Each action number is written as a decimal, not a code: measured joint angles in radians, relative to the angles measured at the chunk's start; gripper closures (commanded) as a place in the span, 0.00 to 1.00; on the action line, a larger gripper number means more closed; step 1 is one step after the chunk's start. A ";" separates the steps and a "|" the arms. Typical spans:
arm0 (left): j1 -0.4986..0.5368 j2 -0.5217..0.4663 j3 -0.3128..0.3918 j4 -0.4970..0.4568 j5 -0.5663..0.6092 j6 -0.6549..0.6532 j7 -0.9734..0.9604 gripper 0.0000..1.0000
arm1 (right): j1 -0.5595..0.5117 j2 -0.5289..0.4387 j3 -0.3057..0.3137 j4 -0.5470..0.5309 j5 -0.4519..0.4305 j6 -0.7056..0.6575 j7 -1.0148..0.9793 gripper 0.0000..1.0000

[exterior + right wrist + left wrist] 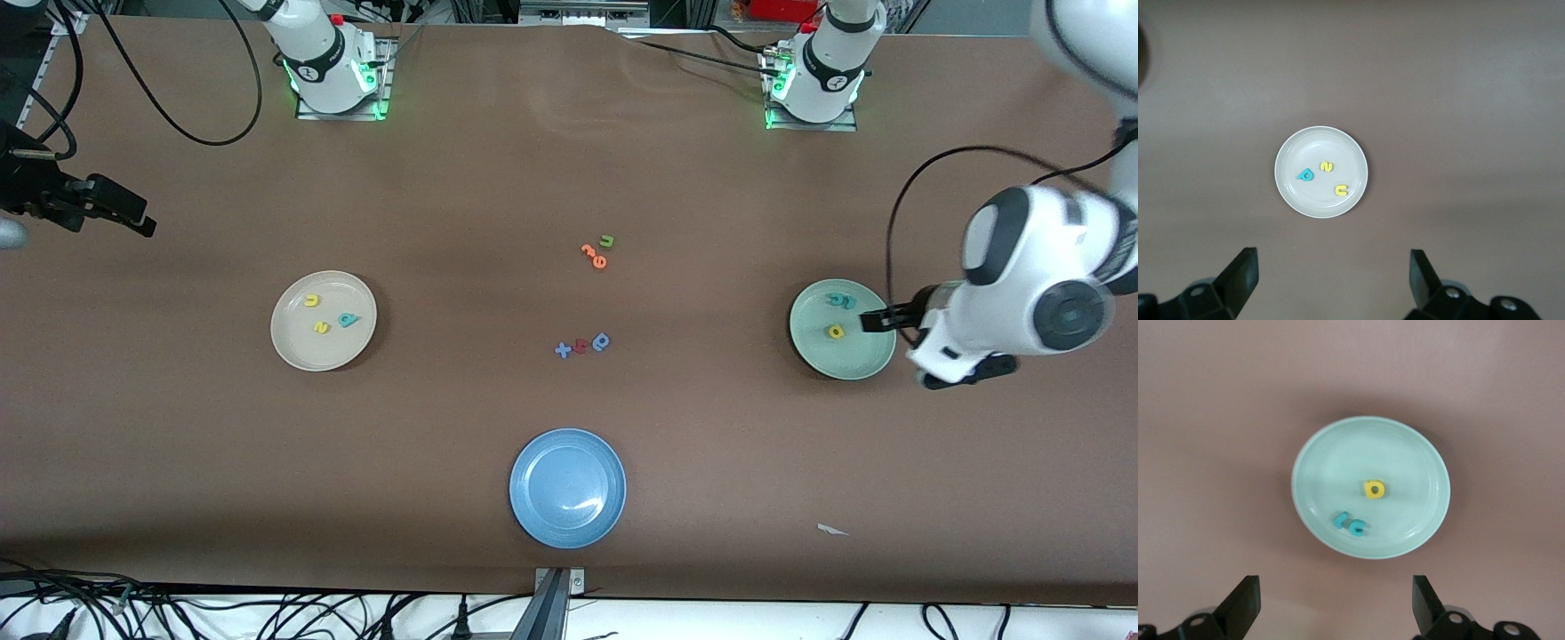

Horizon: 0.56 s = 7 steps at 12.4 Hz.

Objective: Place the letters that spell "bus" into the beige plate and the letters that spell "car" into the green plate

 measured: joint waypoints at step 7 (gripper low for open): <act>0.036 -0.081 0.002 0.132 -0.044 -0.041 0.049 0.01 | 0.000 0.001 0.009 0.000 0.000 -0.002 0.000 0.00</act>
